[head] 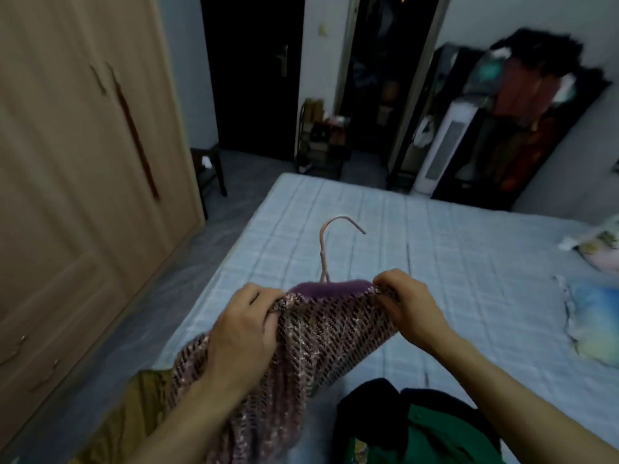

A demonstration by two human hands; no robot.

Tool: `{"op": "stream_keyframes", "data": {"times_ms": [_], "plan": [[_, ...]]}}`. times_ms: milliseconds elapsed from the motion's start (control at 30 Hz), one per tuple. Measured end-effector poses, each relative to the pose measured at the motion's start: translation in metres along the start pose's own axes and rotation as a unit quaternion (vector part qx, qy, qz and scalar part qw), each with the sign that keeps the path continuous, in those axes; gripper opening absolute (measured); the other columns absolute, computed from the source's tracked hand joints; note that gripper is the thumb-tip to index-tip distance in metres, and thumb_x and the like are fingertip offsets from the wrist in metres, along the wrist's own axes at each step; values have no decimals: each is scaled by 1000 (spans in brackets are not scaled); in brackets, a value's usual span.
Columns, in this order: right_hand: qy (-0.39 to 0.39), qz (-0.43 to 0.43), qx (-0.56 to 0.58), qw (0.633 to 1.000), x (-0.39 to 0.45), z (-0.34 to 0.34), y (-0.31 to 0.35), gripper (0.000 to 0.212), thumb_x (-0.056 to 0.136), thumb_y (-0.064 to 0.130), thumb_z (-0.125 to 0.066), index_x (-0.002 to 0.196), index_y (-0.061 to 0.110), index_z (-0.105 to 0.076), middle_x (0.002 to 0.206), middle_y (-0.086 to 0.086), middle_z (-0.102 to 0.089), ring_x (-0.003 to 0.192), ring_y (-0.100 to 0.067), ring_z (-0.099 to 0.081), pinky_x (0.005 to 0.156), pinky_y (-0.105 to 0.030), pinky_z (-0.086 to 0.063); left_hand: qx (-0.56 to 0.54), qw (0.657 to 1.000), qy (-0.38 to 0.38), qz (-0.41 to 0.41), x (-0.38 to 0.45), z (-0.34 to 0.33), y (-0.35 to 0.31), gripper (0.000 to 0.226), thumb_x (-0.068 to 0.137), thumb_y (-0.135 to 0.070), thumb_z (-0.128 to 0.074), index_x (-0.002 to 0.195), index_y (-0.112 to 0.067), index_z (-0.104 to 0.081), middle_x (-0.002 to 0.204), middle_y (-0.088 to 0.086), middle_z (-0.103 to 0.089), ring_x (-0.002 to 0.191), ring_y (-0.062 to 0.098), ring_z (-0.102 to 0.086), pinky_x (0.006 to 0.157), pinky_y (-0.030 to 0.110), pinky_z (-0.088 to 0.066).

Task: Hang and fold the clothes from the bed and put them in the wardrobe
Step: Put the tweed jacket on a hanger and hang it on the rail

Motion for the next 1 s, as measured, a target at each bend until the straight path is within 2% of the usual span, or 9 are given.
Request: {"op": "stream_keyframes", "data": {"times_ms": [133, 300, 467, 533, 667, 867, 1000], "plan": [[-71, -3, -26, 997, -9, 74, 47, 18, 85, 7, -70, 92, 22, -62, 90, 6, -61, 83, -10, -55, 77, -27, -44, -10, 998, -53, -36, 23, 50, -41, 31, 82, -3, -68, 104, -24, -65, 97, -8, -57, 92, 16, -57, 76, 32, -49], [-160, 11, -70, 985, -28, 153, 113, 14, 86, 7, -69, 92, 17, -63, 90, 2, -60, 82, -16, -57, 74, -31, -45, -60, 989, -109, -85, 36, 100, -84, 30, 81, 1, -68, 104, -18, -69, 99, -4, -61, 96, 18, -59, 84, 38, -51], [-246, 35, -110, 962, -60, 214, 176, 12, 89, 11, -69, 96, 19, -63, 94, 7, -56, 85, -11, -56, 77, -23, -46, -112, 971, -180, -114, 38, 144, -120, 27, 84, 2, -68, 103, -17, -70, 99, -5, -61, 96, 15, -58, 85, 25, -46], [-275, 41, -116, 953, -73, 235, 198, 11, 89, 11, -69, 96, 19, -63, 93, 7, -57, 84, -10, -56, 76, -22, -45, -125, 963, -202, -124, 37, 160, -137, 24, 86, 0, -66, 104, -15, -69, 100, -2, -61, 97, 18, -59, 86, 29, -46], [-311, 38, -116, 942, -98, 265, 226, 11, 89, 14, -69, 97, 19, -64, 95, 7, -58, 86, -10, -56, 78, -21, -45, -125, 956, -239, -114, 30, 189, -171, 21, 88, -1, -65, 105, -13, -70, 101, 1, -63, 99, 22, -58, 86, 41, -50], [-349, 54, -82, 932, -140, 306, 251, 9, 89, 15, -68, 96, 19, -64, 95, 8, -58, 84, -4, -54, 76, -8, -38, -65, 947, -270, -164, 6, 236, -232, 19, 89, -4, -67, 106, -11, -70, 102, 4, -63, 99, 25, -59, 87, 43, -49], [-340, 70, -32, 937, -163, 313, 257, 11, 89, 15, -68, 96, 22, -63, 94, 9, -57, 88, 2, -54, 76, -10, -40, 6, 949, -244, -202, -27, 266, -260, 20, 88, -3, -67, 105, -13, -69, 100, 1, -62, 96, 22, -58, 85, 38, -48]]}}
Point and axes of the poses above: each hand's wrist, its own x-axis towards the middle knuckle, its own z-axis out of the back of the hand, y = z × x, the point moved 8 cm from there along x, towards the middle knuckle
